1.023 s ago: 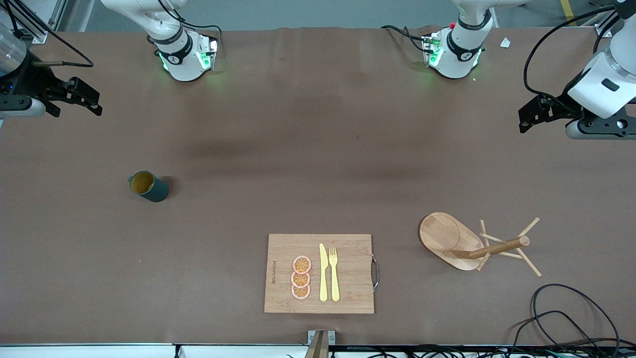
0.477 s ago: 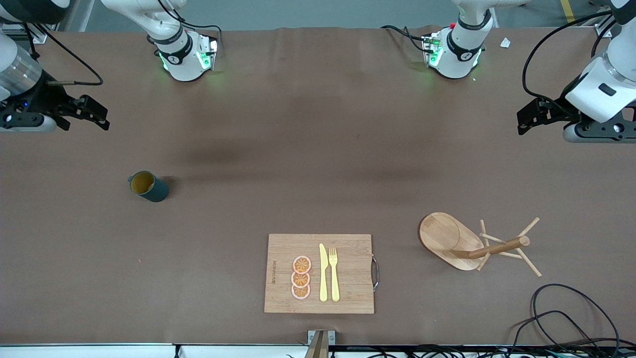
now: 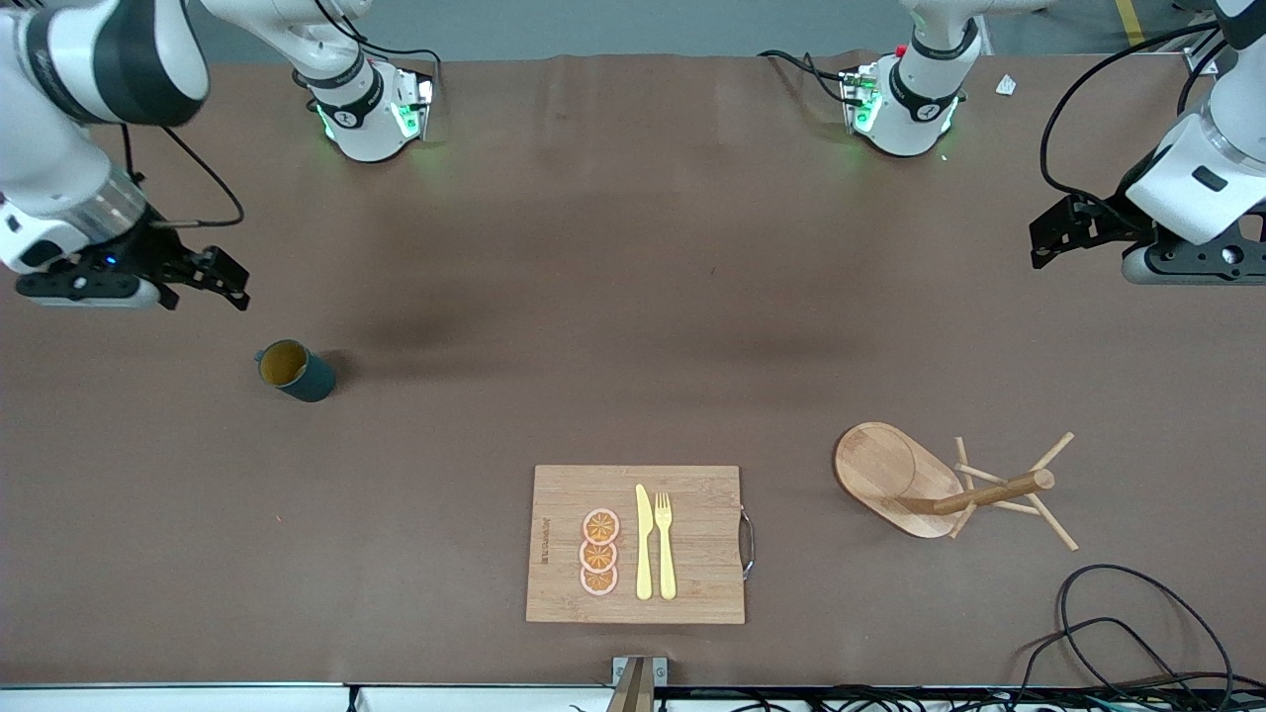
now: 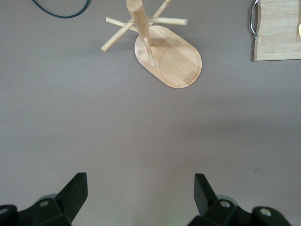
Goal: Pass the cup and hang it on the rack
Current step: 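Move the right gripper down to the teal mug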
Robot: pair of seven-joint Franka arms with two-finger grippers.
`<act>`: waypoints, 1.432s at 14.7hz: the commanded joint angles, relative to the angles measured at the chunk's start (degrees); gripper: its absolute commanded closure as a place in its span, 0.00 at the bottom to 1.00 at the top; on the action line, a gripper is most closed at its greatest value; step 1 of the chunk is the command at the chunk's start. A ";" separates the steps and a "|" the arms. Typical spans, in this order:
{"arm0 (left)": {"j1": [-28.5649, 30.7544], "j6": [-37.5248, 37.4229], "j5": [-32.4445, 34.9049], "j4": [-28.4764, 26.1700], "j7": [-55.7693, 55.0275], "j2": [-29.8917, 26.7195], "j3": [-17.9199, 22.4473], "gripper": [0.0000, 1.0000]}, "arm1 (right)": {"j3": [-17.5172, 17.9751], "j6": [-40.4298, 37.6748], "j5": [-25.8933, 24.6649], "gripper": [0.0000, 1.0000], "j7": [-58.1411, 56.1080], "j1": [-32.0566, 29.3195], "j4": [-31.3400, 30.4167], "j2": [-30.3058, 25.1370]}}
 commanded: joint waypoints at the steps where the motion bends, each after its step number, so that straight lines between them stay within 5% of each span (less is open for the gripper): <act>1: -0.04 -1.01 0.14 1.41 -0.14 0.58 -0.09 0.00 | 0.45 1.77 -0.37 0.00 1.34 -0.25 -2.19 0.19; 21: -0.13 -1.01 0.14 1.41 -0.05 0.67 -0.09 0.00 | 0.54 22.60 0.69 0.00 6.08 -0.16 -2.63 22.07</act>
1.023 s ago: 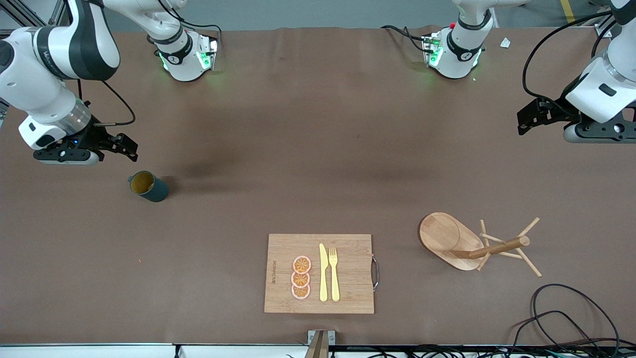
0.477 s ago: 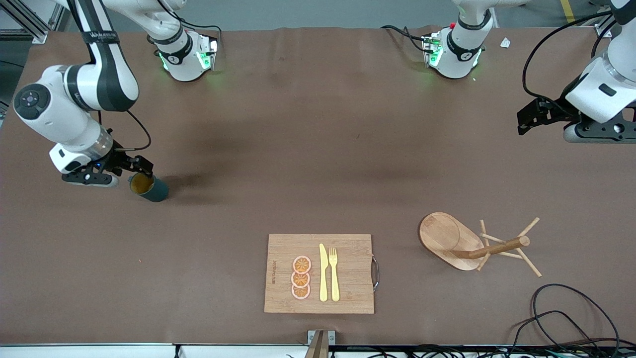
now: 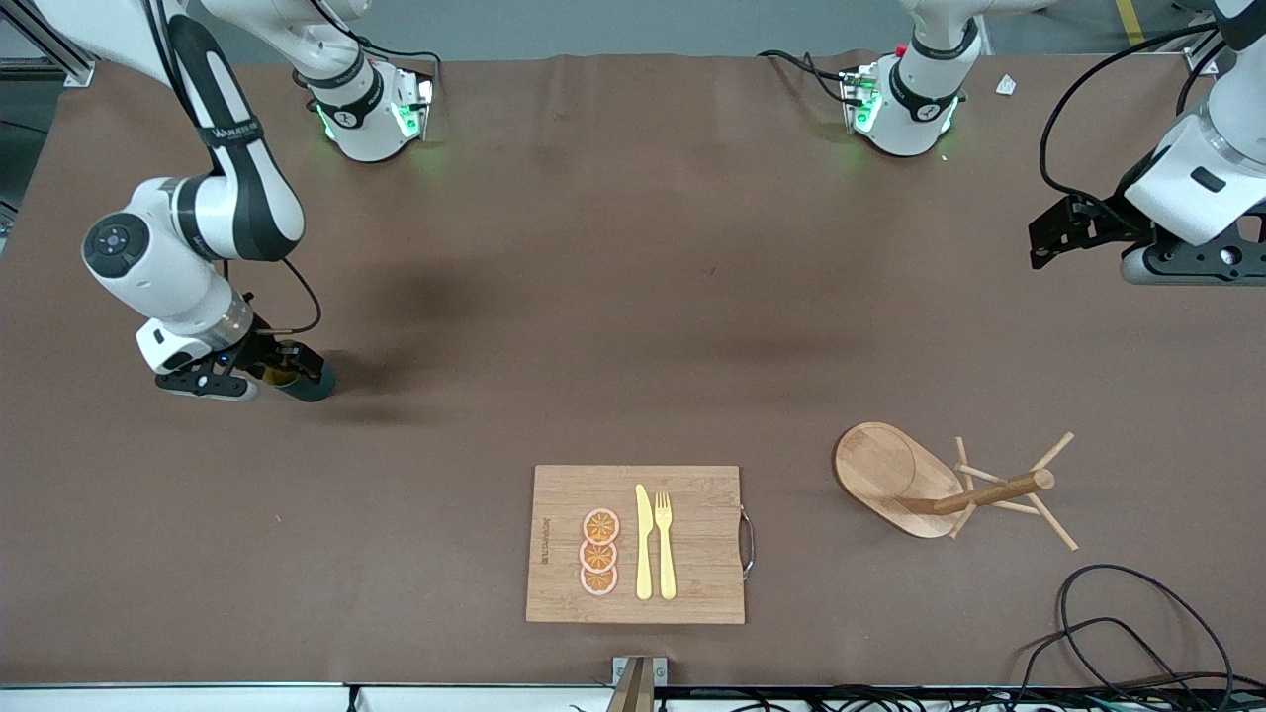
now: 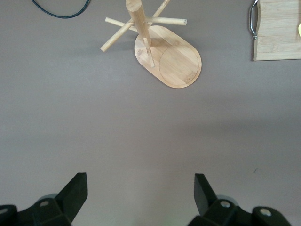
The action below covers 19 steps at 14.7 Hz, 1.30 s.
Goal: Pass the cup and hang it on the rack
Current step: 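Move the right gripper down to the teal mug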
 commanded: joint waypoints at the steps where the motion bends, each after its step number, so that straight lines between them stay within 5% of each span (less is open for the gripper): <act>1: -0.20 -1.01 0.14 1.35 -0.05 0.59 -0.04 0.00 | 0.34 0.66 0.57 0.00 0.63 -0.08 -0.31 0.71; 16: 0.07 -1.01 0.06 1.35 0.56 0.59 -0.04 0.00 | 0.43 0.13 0.57 0.00 -5.35 -0.34 -2.68 0.80; 19: 0.07 -1.01 0.06 1.35 0.57 0.59 -0.04 0.00 | 0.43 0.83 0.48 0.10 -5.52 -0.34 -2.77 1.33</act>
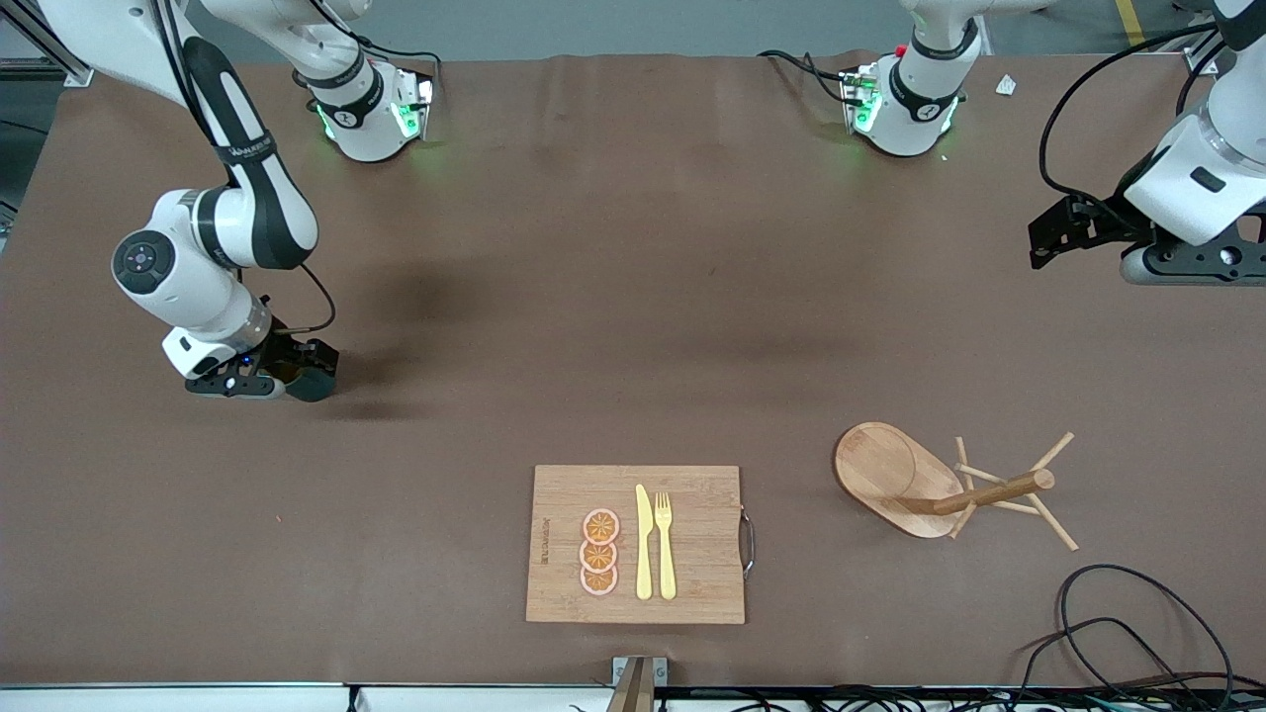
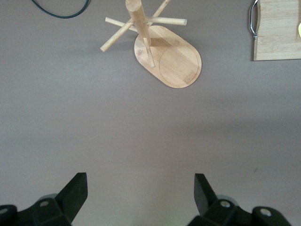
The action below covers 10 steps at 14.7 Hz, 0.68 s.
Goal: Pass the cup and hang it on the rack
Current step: 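Move the right gripper down to the teal mug, then close the right gripper on the teal mug's rim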
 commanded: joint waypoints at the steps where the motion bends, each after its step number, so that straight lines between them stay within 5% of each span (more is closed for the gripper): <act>1: 0.06 -1.01 0.06 1.35 0.48 0.58 -0.03 0.00 | 0.48 1.29 0.48 0.12 -1.04 -0.62 -1.28 -0.09; 3: 0.06 -1.01 0.06 1.35 0.56 0.58 -0.03 0.00 | 0.48 1.91 0.48 0.17 -1.12 -0.62 -1.37 0.35; 10: -0.20 -1.01 0.06 1.35 0.30 0.67 -0.03 0.00 | 0.48 3.93 0.48 0.61 -5.78 -0.97 -2.77 0.44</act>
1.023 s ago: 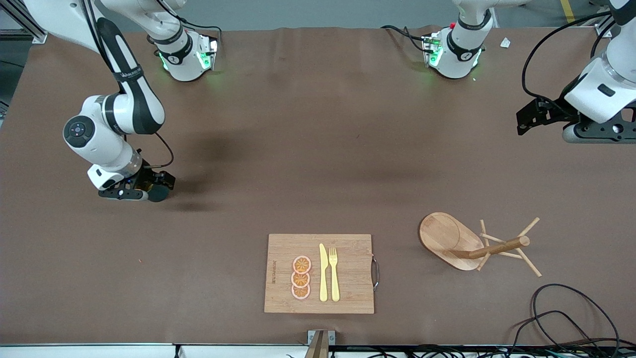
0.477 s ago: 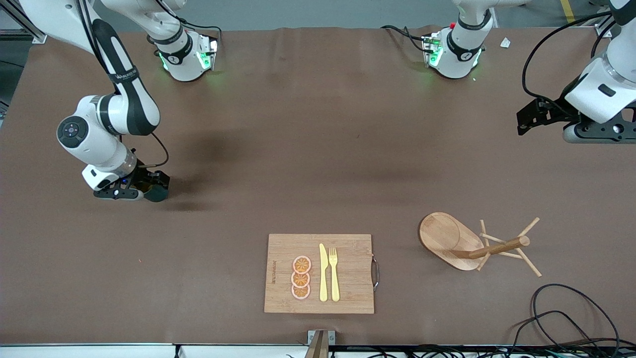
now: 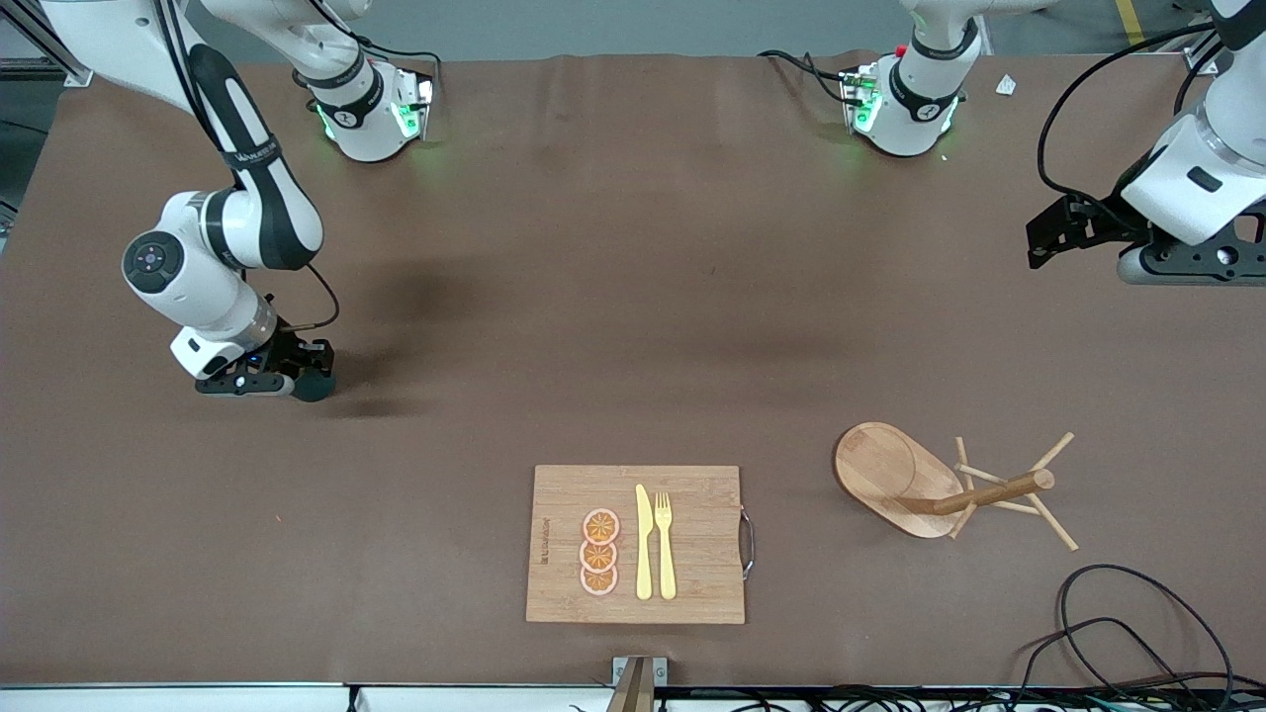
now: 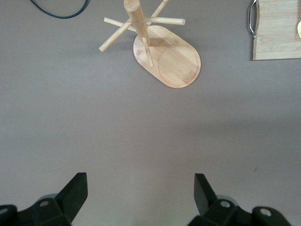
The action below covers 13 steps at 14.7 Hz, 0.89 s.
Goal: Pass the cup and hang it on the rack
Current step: 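Close the right gripper on the teal mug's rim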
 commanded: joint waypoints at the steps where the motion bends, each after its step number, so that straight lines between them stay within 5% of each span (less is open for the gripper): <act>1: -0.03 -1.01 0.06 1.35 0.30 0.64 0.01 0.00 | 0.50 1.14 0.48 0.69 -1.90 -0.93 -1.16 -0.48; 5: -0.03 -1.01 0.06 1.35 0.30 0.64 0.01 0.00 | 0.50 1.05 0.48 1.00 -2.70 -0.93 -1.07 -0.57; 10: -0.03 -1.01 0.06 1.35 0.48 0.64 0.01 0.00 | 0.50 -0.26 0.48 1.00 -2.26 -0.75 -0.81 -0.83; 13: -0.12 -1.01 0.06 1.35 0.39 0.64 0.01 0.00 | 0.59 -7.80 1.53 1.00 -1.91 -1.89 1.38 -2.23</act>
